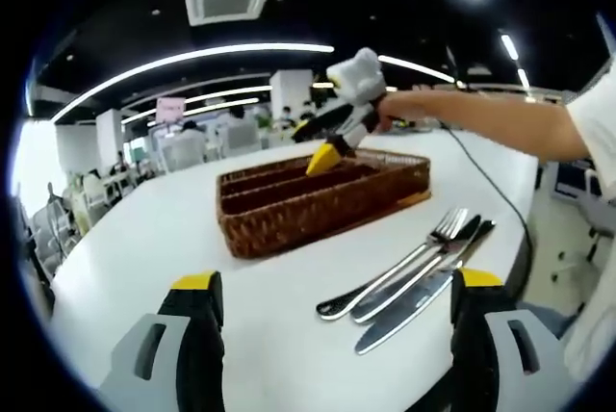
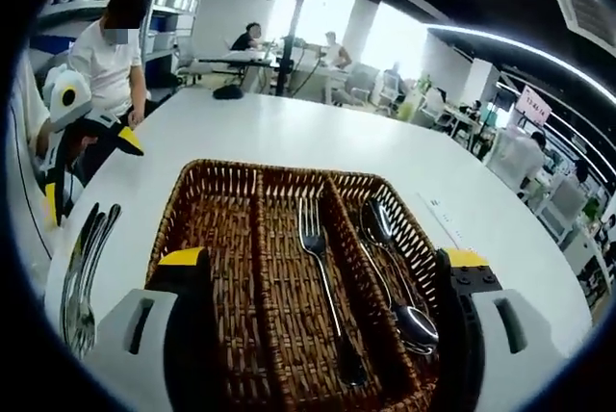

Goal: Arrange the knives, forks, and spoons in their matching storage slots by inserting each utensil handle-first until every utensil is classified and aligned in the correct compartment

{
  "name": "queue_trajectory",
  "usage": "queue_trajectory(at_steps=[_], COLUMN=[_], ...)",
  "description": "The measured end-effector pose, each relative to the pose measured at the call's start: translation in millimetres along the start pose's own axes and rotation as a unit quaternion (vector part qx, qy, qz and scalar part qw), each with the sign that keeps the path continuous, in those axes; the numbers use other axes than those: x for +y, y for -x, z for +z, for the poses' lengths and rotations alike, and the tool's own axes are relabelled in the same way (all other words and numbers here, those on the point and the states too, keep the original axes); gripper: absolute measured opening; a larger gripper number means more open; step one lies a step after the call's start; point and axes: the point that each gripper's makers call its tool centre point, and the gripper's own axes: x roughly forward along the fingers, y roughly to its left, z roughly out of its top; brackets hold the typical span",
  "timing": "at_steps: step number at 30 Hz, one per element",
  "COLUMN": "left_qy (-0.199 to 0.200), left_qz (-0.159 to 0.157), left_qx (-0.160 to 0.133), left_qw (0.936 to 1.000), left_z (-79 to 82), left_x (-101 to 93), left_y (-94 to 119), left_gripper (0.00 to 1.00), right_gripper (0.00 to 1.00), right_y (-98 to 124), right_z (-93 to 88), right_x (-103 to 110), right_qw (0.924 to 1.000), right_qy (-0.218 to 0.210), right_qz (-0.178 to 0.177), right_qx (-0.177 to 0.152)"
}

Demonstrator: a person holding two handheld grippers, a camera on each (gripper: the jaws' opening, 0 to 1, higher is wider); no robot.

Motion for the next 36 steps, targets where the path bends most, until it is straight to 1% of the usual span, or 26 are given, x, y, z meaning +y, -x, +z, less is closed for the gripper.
queue_trajectory(at_steps=[5, 13, 19, 21, 23, 24, 30, 31, 32, 36], left_qy=[0.0, 0.009, 0.006, 0.004, 0.004, 0.004, 0.007, 0.006, 0.002, 0.0], left_qz=[-0.002, 0.0, 0.001, 0.0, 0.0, 0.002, 0.001, 0.001, -0.002, -0.009], left_qx=[0.004, -0.01, -0.003, -0.002, -0.005, -0.01, -0.011, -0.017, -0.016, -0.013], left_qw=[1.0, 0.9999, 1.0, 1.0, 1.0, 0.9999, 0.9999, 0.9998, 0.9999, 0.9999], left_z=[-2.6, 2.3, 0.2, -0.8, 0.3, 2.3, 3.8, 7.6, 8.2, 7.6], left_x=[-1.5, -0.7, -0.6, -1.8, -2.5, -1.9, -1.5, -1.9, -3.9, -7.8], left_y=[1, 4, 4, 4, 4, 4, 5, 5, 4, 2], left_gripper=[0.99, 0.99, 0.99, 0.99, 0.99, 0.99, 0.99, 0.99, 0.99, 0.99], right_gripper=[1.0, 1.0, 1.0, 1.0, 1.0, 1.0, 1.0, 1.0, 1.0, 1.0], right_y=[4, 10, 17, 19, 20, 21, 24, 29, 37, 48], right_z=[-1.7, -3.2, 1.9, 0.3, -4.3, -5.5, -7.3, -10.5, -11.5, -12.1], right_x=[6, 10, 17, 20, 20, 20, 23, 24, 25, 30], right_qw=[1.0, 0.9997, 0.9992, 0.9991, 0.9991, 0.9989, 0.9984, 0.9981, 0.9973, 0.9961], right_qy=[-0.004, -0.02, -0.026, -0.025, -0.032, -0.036, -0.047, -0.049, -0.058, -0.063], right_qz=[-0.001, -0.007, -0.013, -0.017, -0.022, -0.022, -0.019, -0.022, -0.027, -0.036], right_qx=[-0.002, -0.012, -0.028, -0.029, -0.02, -0.021, -0.024, -0.029, -0.037, -0.05])
